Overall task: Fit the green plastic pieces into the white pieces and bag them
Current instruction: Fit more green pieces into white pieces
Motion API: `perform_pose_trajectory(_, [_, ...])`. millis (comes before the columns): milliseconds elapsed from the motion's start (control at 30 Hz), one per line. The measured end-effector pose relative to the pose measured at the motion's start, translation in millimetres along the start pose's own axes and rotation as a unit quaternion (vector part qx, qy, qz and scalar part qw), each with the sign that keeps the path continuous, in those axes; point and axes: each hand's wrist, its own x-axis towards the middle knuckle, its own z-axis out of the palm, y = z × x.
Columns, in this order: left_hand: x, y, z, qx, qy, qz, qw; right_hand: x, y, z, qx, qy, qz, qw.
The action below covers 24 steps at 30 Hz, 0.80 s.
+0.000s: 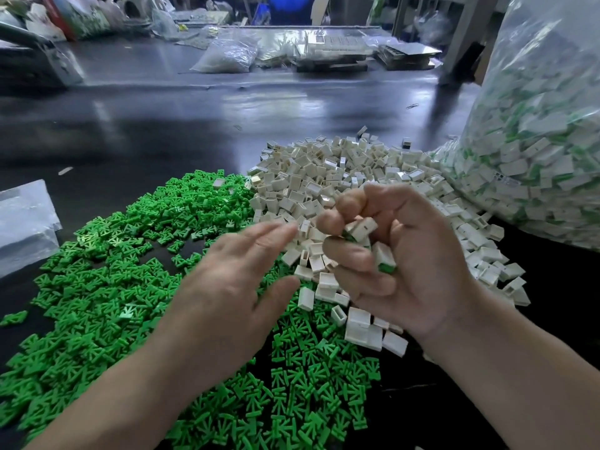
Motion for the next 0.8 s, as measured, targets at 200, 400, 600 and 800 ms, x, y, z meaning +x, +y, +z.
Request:
perform_pose_trajectory(200, [5.9,-1.1,3.5,0.132,-0.087,0.026,0.987,1.4,-0.8,-3.3,-0.064,0.060,0.019,0.996])
perform_pose_trajectory(400, [3.2,6.3,1.2,0.141,-0.062,0.054,0.987,0.2,0.5,-3.7,-0.100,0.061,0.015,0.993])
perform_pose_trajectory(600, [2.1,8.9,4.0,0.132,-0.075,0.065,0.986,-0.7,2.7,-5.3,-0.139,0.082,0.006,0.987])
perform_pose_trajectory(800, [3.2,8.9,-0.5,0.079,-0.020,0.037,0.996,-1.7,8.4,-3.5,-0.315,0.115,-0.018,0.942])
